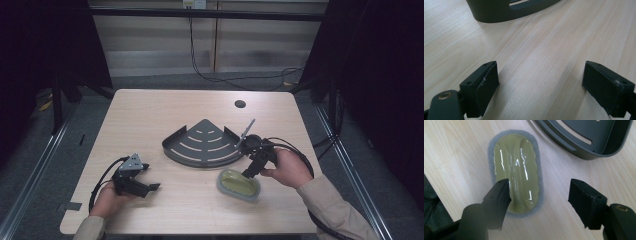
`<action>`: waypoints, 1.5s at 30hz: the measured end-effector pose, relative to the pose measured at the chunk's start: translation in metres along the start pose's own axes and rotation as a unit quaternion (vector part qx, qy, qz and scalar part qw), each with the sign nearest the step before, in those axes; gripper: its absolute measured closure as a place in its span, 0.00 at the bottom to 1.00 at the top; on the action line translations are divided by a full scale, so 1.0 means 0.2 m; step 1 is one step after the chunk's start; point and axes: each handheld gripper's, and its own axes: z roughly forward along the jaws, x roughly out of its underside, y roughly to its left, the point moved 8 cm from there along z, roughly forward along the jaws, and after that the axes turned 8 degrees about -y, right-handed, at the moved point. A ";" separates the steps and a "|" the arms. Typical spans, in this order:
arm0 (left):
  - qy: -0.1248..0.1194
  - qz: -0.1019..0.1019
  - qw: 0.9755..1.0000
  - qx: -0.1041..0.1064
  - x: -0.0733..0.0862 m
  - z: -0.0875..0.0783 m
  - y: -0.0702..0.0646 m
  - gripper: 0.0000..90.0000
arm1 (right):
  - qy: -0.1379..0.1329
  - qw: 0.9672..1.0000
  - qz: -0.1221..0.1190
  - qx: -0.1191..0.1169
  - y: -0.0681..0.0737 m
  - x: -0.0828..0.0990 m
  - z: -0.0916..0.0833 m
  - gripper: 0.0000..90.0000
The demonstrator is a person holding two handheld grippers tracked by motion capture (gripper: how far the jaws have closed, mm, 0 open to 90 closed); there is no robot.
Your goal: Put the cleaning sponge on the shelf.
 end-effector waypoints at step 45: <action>-0.002 -0.005 1.000 0.002 0.00 0.00 0.00 0.15 | 0.048 0.998 -0.036 -0.032 0.09 -0.01 0.16 0.80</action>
